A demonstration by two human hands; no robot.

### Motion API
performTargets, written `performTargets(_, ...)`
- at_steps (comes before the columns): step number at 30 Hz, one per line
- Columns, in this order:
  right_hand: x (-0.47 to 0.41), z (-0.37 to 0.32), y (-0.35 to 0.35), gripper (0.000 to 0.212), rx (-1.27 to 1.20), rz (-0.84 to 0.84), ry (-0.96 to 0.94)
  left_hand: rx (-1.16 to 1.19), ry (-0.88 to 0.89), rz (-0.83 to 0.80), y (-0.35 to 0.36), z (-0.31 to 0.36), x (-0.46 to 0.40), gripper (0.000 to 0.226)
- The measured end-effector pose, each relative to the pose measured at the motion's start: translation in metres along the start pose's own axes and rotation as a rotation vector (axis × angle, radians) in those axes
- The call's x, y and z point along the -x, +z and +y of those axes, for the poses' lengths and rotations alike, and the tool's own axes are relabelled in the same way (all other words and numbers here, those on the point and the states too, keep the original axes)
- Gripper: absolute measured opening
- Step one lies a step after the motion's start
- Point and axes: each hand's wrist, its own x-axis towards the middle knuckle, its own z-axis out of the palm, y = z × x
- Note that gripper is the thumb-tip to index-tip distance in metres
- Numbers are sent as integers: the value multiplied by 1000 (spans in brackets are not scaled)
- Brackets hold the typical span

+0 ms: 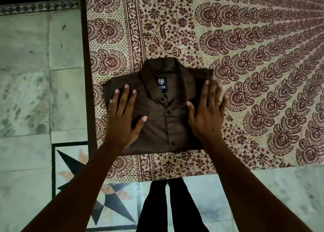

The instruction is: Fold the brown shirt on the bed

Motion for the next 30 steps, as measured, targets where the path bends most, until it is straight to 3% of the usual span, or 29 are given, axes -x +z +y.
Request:
performTargets(3, -27, 5, 7, 78, -28, -56, -158, 9, 4, -7, 4, -4, -1, 80)
performTargets(8, -49, 31, 14, 85, 42, -159, -32, -211, -167, -21, 2, 1, 0, 81)
performTargets(11, -36, 24, -1, 74, 49, -54, 50, -149, -232, 30, -4, 20, 6, 74)
performTargets(13, -12, 12, -10, 71, 32, -6, -22, -128, -196, 36, -7, 38, 14, 70)
performTargets(17, 50, 3, 6, 79, 16, -131, -172, -227, -134, -53, 5, 43, 41, 72)
performTargets(20, 65, 20, 17, 80, 31, -138, -160, -254, -145, -98, 14, 23, 56, 73)
performTargets(24, 59, 16, 16, 80, 71, -78, 49, -224, -98, -90, 13, 30, 61, 72)
performTargets(28, 83, 2, 16, 78, 52, -110, -221, -230, -75, -116, 15, 28, 70, 73)
performTargets(30, 94, 8, 16, 78, 96, -121, -171, -230, -99, -123, 19, 26, 68, 72)
